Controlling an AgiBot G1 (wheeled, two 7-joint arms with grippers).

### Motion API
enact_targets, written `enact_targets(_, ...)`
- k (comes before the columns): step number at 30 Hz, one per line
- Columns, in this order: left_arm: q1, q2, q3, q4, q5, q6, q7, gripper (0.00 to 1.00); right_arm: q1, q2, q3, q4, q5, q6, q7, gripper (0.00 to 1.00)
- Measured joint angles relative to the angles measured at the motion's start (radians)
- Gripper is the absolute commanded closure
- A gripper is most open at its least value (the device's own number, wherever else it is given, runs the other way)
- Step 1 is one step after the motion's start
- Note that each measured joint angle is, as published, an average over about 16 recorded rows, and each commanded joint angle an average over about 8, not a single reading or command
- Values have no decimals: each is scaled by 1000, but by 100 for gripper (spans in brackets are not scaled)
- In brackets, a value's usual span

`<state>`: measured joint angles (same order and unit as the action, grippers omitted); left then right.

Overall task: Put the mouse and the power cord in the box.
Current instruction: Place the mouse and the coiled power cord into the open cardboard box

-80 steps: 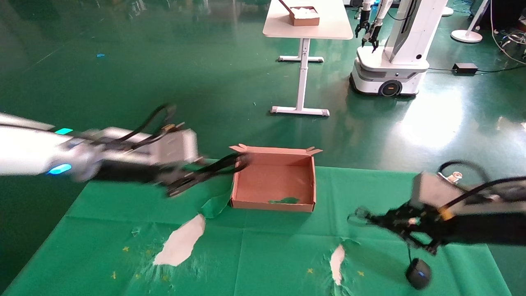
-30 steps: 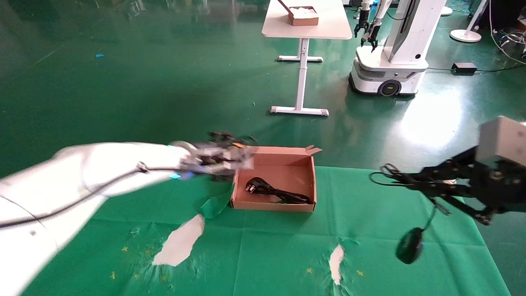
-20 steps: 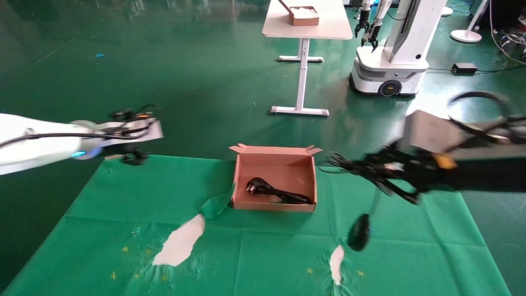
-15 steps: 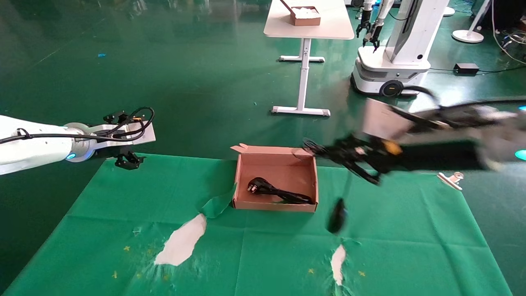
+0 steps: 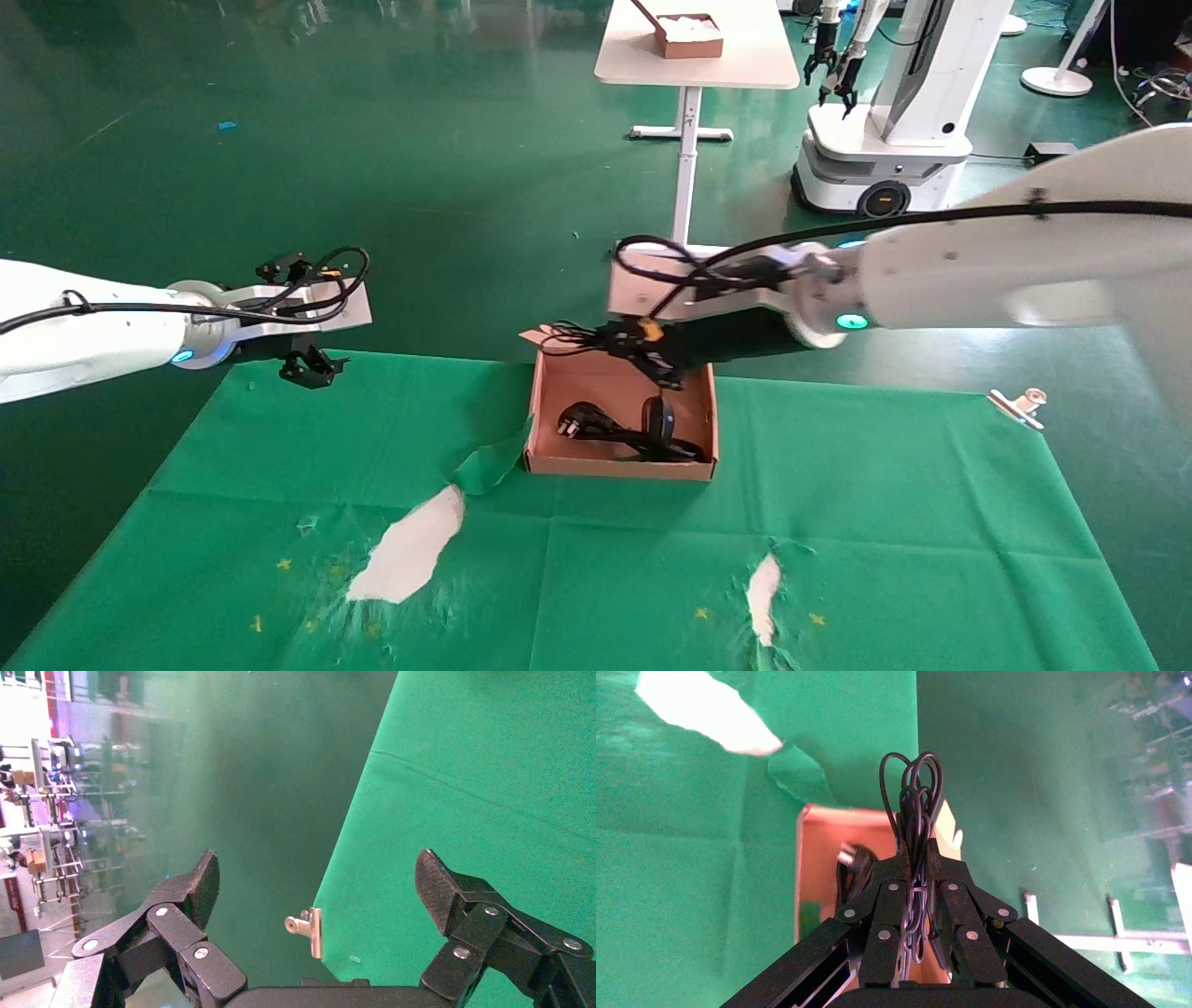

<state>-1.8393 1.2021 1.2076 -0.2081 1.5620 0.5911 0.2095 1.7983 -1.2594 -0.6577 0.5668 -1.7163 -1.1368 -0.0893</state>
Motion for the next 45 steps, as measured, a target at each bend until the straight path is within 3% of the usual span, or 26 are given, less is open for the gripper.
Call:
enact_targets(8,-2,6,-7,17,-10,2,20,0,32,-91,-39,-197,-11,73,-109,100)
enact_targets(9,-2,6,-7,19,-11,2,22,0,34,-97,-46,-212,-14,82,-115,94)
enact_targets(16,-3,9,-11,29,-16,2,32,0,33,-112,-89,-265,-29,125,-133,8)
enact_targets(17,-3,9,-11,30,-16,2,32,0,32,-113,-93,-268,-31,129,-132,0)
enact_targets(36,-3,9,-11,29,-16,2,33,0,26,-105,-88,-256,-23,124,-130,0)
enact_targets(45,-3,9,-11,28,-16,2,32,0,-26,-52,-53,-186,49,87,-102,0)
